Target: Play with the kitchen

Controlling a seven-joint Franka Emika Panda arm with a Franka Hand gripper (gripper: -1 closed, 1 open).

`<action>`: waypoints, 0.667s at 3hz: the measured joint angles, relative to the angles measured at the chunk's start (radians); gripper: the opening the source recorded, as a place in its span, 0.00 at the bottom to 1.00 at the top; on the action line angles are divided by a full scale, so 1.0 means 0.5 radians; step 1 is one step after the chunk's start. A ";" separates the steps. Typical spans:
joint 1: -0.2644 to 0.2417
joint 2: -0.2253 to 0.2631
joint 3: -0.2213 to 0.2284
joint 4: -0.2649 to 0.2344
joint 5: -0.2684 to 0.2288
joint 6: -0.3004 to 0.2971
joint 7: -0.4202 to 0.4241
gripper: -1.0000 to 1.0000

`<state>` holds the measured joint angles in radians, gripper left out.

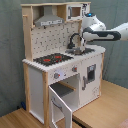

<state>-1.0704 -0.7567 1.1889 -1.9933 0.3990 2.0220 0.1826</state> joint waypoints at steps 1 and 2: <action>-0.131 0.000 0.078 0.001 -0.001 -0.101 -0.094 1.00; -0.273 0.000 0.168 0.061 -0.006 -0.178 -0.154 1.00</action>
<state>-1.2068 -0.7567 1.2728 -1.9628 0.3961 1.9328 0.1056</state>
